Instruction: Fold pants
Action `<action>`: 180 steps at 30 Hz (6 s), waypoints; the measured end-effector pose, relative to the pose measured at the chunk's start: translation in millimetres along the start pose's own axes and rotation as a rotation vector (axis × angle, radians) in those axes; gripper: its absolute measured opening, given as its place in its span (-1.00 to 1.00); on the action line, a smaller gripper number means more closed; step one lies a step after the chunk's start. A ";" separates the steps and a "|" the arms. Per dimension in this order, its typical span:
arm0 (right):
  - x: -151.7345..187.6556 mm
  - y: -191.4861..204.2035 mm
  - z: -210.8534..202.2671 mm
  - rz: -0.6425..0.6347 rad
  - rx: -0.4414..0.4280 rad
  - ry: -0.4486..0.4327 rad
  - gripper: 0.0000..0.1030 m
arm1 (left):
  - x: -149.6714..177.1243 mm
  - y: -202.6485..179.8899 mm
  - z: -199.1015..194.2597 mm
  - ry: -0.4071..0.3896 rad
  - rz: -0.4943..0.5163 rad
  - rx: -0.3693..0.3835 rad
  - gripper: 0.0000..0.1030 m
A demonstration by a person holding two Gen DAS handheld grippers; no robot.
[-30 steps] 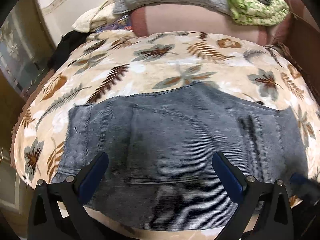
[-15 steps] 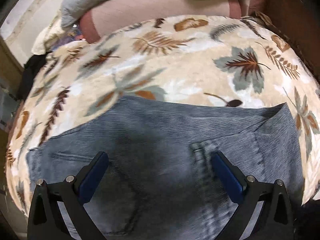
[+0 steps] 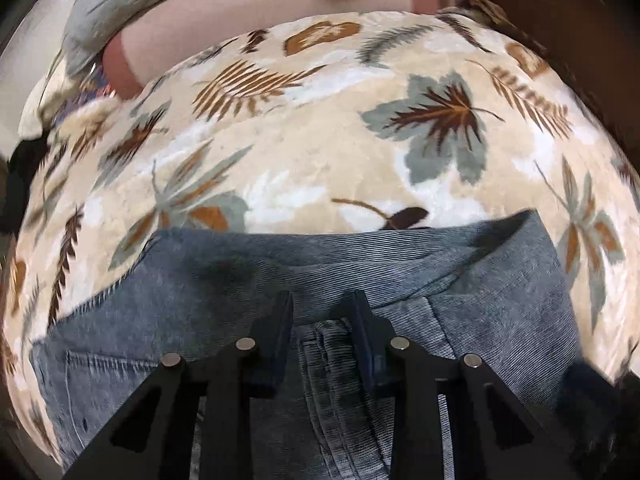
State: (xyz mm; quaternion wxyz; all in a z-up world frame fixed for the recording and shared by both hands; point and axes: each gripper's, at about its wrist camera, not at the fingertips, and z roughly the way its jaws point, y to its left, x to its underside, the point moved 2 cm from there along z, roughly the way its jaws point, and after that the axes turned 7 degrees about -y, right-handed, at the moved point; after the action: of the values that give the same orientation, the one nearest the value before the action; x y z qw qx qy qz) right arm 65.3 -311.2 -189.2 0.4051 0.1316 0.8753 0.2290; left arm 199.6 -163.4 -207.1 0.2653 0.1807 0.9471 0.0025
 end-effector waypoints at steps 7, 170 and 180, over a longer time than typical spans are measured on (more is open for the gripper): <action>-17.5 6.6 57.1 0.020 -0.002 0.105 -0.50 | 23.3 8.7 -36.0 -0.081 -0.006 -0.024 -0.37; -22.4 14.0 65.1 -0.048 0.101 0.007 -0.09 | 91.1 39.6 -69.4 -0.010 -0.043 0.062 0.27; -5.4 14.0 45.3 -0.145 0.121 0.012 -0.04 | 101.3 37.0 -73.7 -0.019 -0.040 0.046 0.29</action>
State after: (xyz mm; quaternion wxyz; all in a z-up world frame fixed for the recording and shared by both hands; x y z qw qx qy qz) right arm 104.3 -288.1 -204.3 0.4067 0.0907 0.8972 0.1465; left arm 94.7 -87.3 -190.8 0.2702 0.1676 0.9477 -0.0265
